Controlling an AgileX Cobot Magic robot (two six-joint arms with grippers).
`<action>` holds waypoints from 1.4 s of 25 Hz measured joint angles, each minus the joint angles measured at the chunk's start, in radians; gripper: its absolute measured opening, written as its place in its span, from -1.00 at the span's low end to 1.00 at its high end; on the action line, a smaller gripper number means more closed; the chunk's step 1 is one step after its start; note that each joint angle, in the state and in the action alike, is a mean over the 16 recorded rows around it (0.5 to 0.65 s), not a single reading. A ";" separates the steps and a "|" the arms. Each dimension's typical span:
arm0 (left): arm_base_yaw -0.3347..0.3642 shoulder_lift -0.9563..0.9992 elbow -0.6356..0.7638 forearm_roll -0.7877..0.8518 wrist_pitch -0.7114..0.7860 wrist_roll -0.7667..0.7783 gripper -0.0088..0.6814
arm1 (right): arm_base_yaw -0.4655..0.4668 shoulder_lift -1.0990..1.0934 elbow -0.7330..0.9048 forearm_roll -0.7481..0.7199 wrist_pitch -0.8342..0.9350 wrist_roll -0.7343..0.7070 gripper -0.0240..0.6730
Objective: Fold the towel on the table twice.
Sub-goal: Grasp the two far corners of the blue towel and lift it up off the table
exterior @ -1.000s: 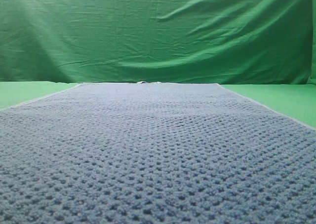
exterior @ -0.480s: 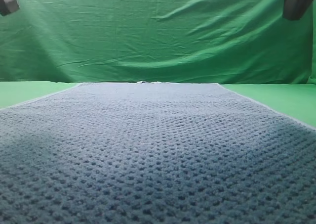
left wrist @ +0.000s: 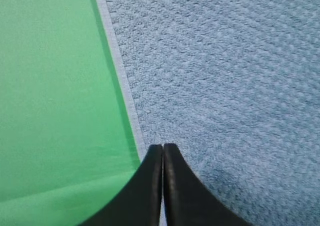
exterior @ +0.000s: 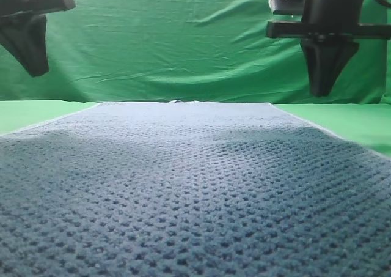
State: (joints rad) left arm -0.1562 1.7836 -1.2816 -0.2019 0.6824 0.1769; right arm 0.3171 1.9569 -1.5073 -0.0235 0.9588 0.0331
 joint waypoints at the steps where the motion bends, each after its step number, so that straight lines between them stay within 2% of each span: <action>1: 0.000 0.013 -0.003 0.002 -0.007 0.000 -0.82 | 0.000 0.022 -0.016 0.007 0.001 0.000 -0.51; 10: 0.000 0.089 -0.009 -0.005 -0.043 0.000 0.16 | 0.000 0.131 -0.081 0.066 -0.030 -0.001 0.51; 13: 0.000 0.107 -0.011 -0.014 -0.046 0.000 0.49 | 0.000 0.146 -0.083 0.081 -0.045 -0.001 0.74; 16: 0.000 0.122 -0.013 -0.015 -0.044 0.000 0.73 | 0.000 0.157 -0.084 0.090 -0.054 -0.002 0.85; 19: -0.003 0.136 -0.016 -0.006 -0.041 -0.002 0.79 | 0.000 0.166 -0.086 0.092 -0.061 -0.002 0.85; 35: -0.078 0.204 -0.043 0.142 0.004 -0.112 0.69 | 0.000 0.191 -0.100 0.081 -0.066 -0.028 0.75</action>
State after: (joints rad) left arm -0.2338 1.9877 -1.3247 -0.0601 0.6867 0.0646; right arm 0.3171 2.1484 -1.6077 0.0573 0.8929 0.0047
